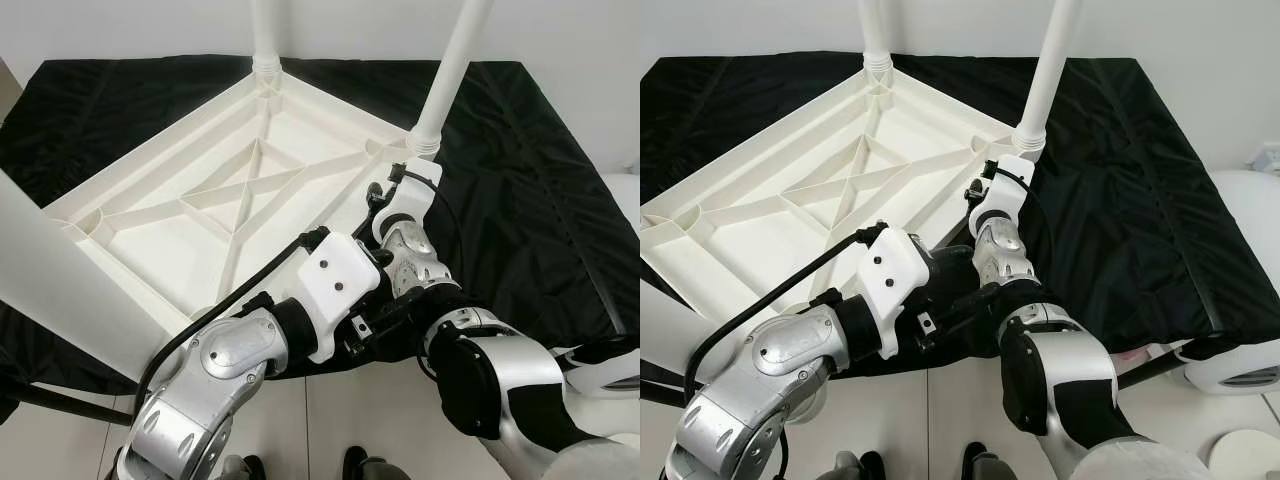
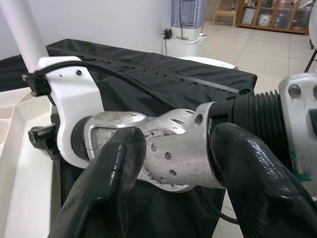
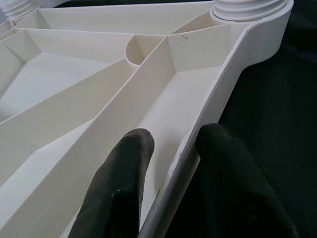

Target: Building children table

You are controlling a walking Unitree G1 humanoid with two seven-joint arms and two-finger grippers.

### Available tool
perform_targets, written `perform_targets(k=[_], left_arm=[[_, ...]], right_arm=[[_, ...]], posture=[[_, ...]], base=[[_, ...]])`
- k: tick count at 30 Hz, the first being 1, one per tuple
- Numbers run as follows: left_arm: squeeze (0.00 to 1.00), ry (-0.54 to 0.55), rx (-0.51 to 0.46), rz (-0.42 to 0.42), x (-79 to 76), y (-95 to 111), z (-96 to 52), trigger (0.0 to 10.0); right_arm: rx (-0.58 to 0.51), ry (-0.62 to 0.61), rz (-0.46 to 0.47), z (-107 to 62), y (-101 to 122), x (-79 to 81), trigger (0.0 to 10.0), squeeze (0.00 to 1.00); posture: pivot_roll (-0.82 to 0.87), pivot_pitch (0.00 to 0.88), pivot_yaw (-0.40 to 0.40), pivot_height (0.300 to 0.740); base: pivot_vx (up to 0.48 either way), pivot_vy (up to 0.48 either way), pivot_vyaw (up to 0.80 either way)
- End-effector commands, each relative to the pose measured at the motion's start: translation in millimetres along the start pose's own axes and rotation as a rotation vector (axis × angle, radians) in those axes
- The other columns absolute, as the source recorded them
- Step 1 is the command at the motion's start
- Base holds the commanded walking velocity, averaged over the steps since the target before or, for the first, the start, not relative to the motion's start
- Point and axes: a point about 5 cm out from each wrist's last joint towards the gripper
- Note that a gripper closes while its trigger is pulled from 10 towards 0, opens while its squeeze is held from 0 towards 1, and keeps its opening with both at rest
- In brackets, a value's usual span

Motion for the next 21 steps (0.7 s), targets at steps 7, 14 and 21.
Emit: perform_targets(k=[7, 14, 21], left_arm=[[0.00, 0.034, 0.023, -0.011, -1.6, -2.6, -6.2, 10.0], [0.00, 0.035, 0.030, -0.005, -0.3, -4.4, -6.5, 10.0], [0.00, 0.037, 0.027, -0.001, 1.2, -4.4, -5.6, 10.0]], right_arm=[[0.031, 0.000, -0.006, -2.6, -13.1, -11.5, 10.0, 1.00], [-0.072, 0.105, -0.027, -6.5, -9.7, -6.2, 10.0, 0.00], [-0.133, 0.161, -0.028, -11.0, -9.8, -3.1, 10.0, 0.00]], posture=[[-0.02, 0.276, 0.007, 0.740], [-0.02, 0.264, 0.007, 0.740], [-0.03, 0.255, 0.006, 0.740]], base=[[0.000, 0.000, 0.00], [0.000, 0.000, 0.00], [0.000, 0.000, 0.00]])
Point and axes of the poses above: a point about 5 cm out from each wrist's last joint towards the gripper, its own z axis pointing out of the wrist towards the gripper, its own y axis along the axis of the wrist's last joint, x = y × z
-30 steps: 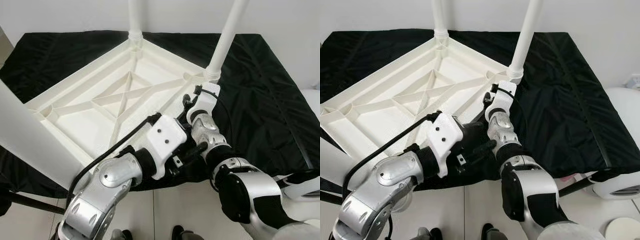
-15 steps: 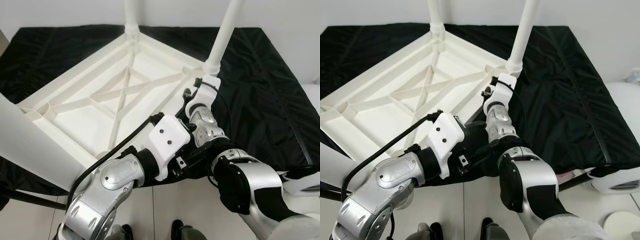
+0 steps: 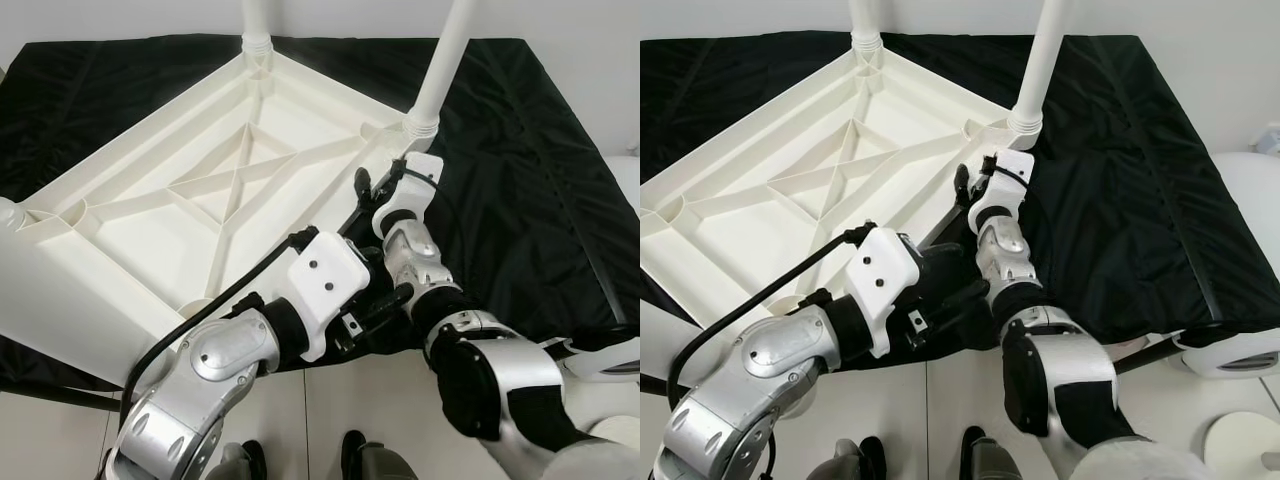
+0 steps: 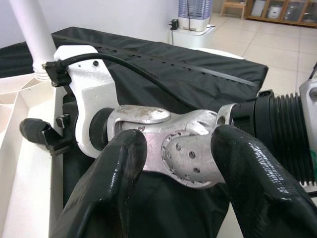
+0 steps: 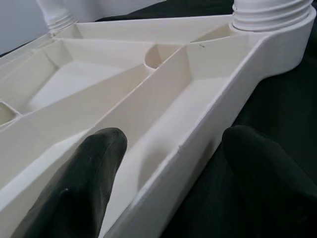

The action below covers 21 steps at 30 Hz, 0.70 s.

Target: Building children table

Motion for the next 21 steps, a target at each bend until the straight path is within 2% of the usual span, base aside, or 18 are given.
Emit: perform_targets(k=[1, 4, 9, 10, 11, 12, 13, 15, 16, 19, 21], left_arm=[[0.00, 0.034, 0.009, -0.005, 2.0, -3.0, 0.1, 10.0], [0.00, 0.037, 0.032, -0.001, 4.8, -8.8, -1.0, 10.0], [0.00, 0.041, 0.049, 0.001, 6.5, -13.0, -2.1, 10.0], [0.00, 0.055, 0.090, -0.013, 10.9, -22.4, -3.9, 10.0], [0.00, 0.055, 0.090, -0.013, 10.9, -22.4, -3.9, 10.0], [0.00, 0.074, 0.121, -0.019, 15.8, -30.5, -5.1, 10.0], [0.00, 0.074, 0.121, -0.019, 15.8, -30.5, -5.1, 10.0], [0.00, 0.109, 0.178, -0.050, 24.7, -44.1, -6.3, 10.0], [0.00, 0.109, 0.178, -0.050, 24.7, -44.1, -6.3, 10.0], [0.00, 0.213, 0.255, -0.042, 41.9, -60.0, -5.9, 10.0], [0.00, 0.226, 0.266, -0.047, 44.4, -62.3, -5.9, 10.0]], right_arm=[[-0.004, 0.034, -0.008, -7.0, -9.5, 1.7, 10.0, 0.00], [-0.081, 0.105, -0.021, -12.8, -5.3, 7.3, 10.0, 0.00], [-0.117, 0.139, -0.026, -16.2, -3.0, 9.6, 10.0, 0.00], [-0.158, 0.160, -0.042, -23.3, -0.2, 7.5, 10.0, 0.00], [-0.158, 0.160, -0.042, -23.3, -0.2, 7.5, 10.0, 0.00], [-0.197, 0.172, -0.069, -33.6, 3.1, 2.2, 10.0, 0.00], [-0.197, 0.172, -0.069, -33.6, 3.1, 2.2, 10.0, 0.00], [-0.234, 0.182, -0.096, -47.6, 7.2, -3.8, 10.0, 0.00], [-0.234, 0.182, -0.096, -47.6, 7.2, -3.8, 10.0, 0.00], [-0.271, 0.182, -0.116, -66.7, 17.8, -13.3, 10.0, 0.00], [-0.276, 0.182, -0.119, -69.5, 19.6, -14.5, 10.0, 0.00]], posture=[[-0.03, 0.248, 0.005, 0.740], [-0.03, 0.234, 0.003, 0.740], [-0.03, 0.234, 0.003, 0.740], [-0.03, 0.227, 0.005, 0.740], [-0.03, 0.227, 0.005, 0.740], [-0.04, 0.225, 0.008, 0.740], [-0.04, 0.225, 0.008, 0.740], [-0.05, 0.217, 0.012, 0.740], [-0.05, 0.217, 0.012, 0.740], [-0.06, 0.210, 0.020, 0.740], [-0.06, 0.210, 0.021, 0.740]], base=[[0.000, 0.000, 0.00], [0.000, 0.000, 0.00], [0.000, 0.000, 0.00], [0.000, 0.000, 0.00], [0.000, 0.000, 0.00], [0.000, 0.000, 0.00], [0.000, 0.000, 0.00], [0.000, 0.000, 0.00], [0.000, 0.000, 0.00], [0.000, 0.000, 0.00], [0.000, 0.000, 0.00]])
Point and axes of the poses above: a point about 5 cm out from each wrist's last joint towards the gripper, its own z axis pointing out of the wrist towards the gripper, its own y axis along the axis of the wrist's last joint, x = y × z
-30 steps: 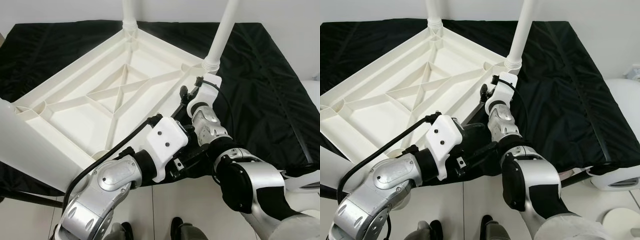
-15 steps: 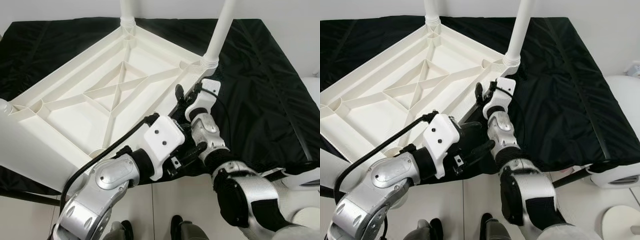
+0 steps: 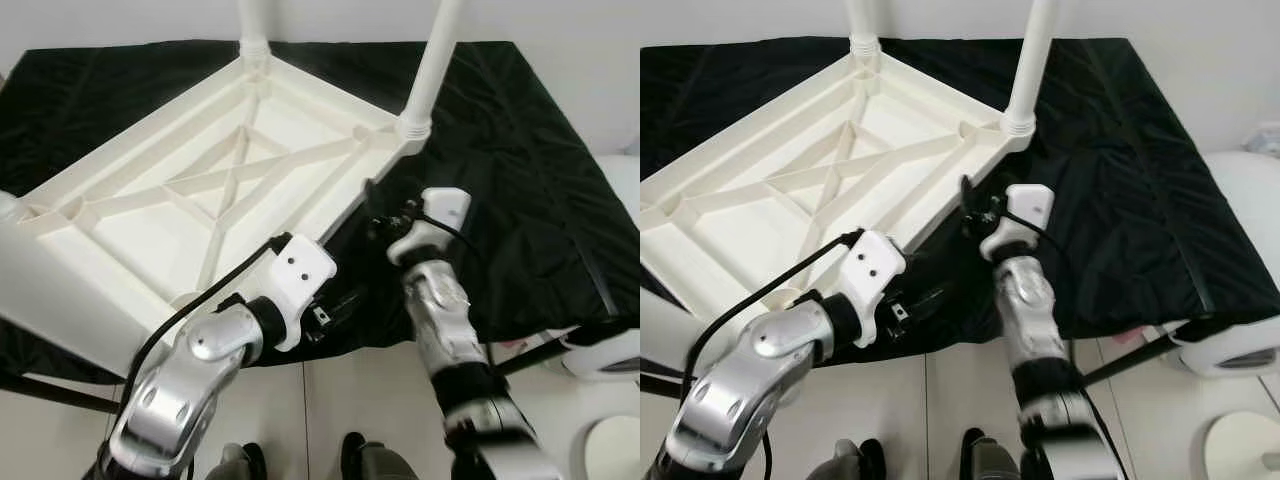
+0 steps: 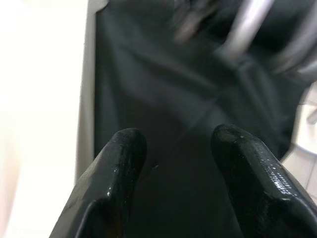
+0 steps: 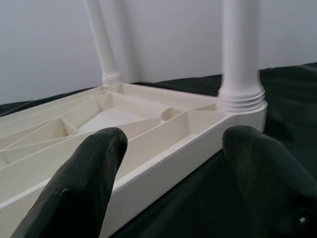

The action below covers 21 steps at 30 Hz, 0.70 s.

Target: Building children table

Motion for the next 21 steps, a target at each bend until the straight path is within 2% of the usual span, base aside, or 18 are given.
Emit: perform_targets(k=[1, 2, 8, 15, 21], left_arm=[[0.00, 0.074, 0.028, -0.007, 6.8, -6.4, -0.9, 10.0], [0.00, 0.074, 0.028, -0.007, 6.8, -6.4, -0.9, 10.0], [0.00, 0.115, 0.004, -0.009, 19.3, -5.4, 1.7, 10.0], [0.00, 0.135, -0.023, 0.013, 29.0, 3.6, 1.0, 10.0], [0.00, 0.143, -0.019, 0.018, 30.6, 2.8, 0.9, 10.0]], right_arm=[[-0.002, 0.015, 0.003, -4.2, 2.8, 2.0, 10.0, 0.00], [-0.002, 0.015, 0.003, -4.2, 2.8, 2.0, 10.0, 0.00], [0.001, 0.038, -0.012, -32.1, 22.7, -8.9, 10.0, 0.00], [0.036, 0.044, -0.022, -43.3, 28.6, -8.8, 10.0, 0.00], [0.046, 0.047, -0.021, -45.2, 29.3, -8.0, 10.0, 0.00]], posture=[[-0.06, 0.210, 0.026, 0.740], [-0.06, 0.210, 0.026, 0.740], [-0.08, 0.207, 0.034, 0.740], [-0.08, 0.202, 0.033, 0.740], [-0.08, 0.199, 0.032, 0.740]], base=[[0.000, 0.000, 0.00], [0.000, 0.000, 0.00], [0.000, 0.000, 0.00], [0.000, 0.000, 0.00], [0.000, 0.000, 0.00]])
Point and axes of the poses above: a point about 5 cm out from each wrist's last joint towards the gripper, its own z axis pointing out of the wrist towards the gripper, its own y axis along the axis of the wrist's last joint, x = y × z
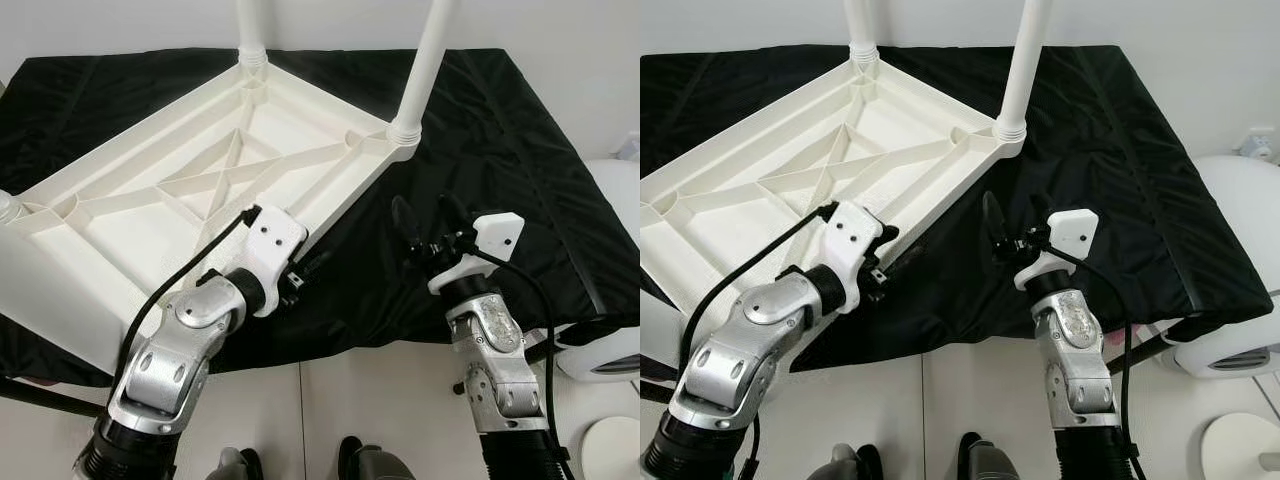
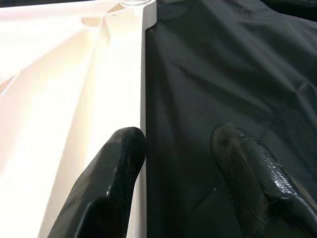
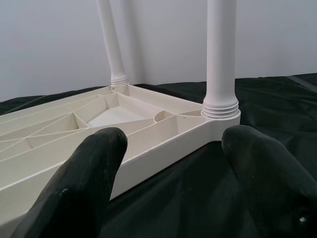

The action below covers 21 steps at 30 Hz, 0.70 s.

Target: Building children table

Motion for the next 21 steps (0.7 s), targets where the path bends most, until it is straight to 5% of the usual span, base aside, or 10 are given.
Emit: perform_targets(k=[1, 16, 21], left_arm=[[0.00, 0.026, 0.033, 0.014, 3.4, -9.5, -1.3, 10.0], [0.00, 0.107, 0.198, 0.035, 11.6, -48.7, -6.6, 10.0], [0.00, 0.134, 0.183, 0.037, 17.4, -45.7, -7.2, 10.0]], right_arm=[[0.016, 0.003, 0.010, -3.8, 0.7, 1.2, 10.0, 0.00], [0.050, 0.008, -0.004, -7.0, 7.7, -1.4, 10.0, 0.00], [0.053, 0.007, -0.008, -7.1, 8.3, -1.9, 10.0, 0.00]], posture=[[-0.08, 0.197, 0.030, 0.740], [-0.09, 0.176, 0.023, 0.740], [-0.09, 0.170, 0.021, 0.740]], base=[[0.000, 0.000, 0.00], [0.000, 0.000, 0.00], [0.000, 0.000, 0.00]])
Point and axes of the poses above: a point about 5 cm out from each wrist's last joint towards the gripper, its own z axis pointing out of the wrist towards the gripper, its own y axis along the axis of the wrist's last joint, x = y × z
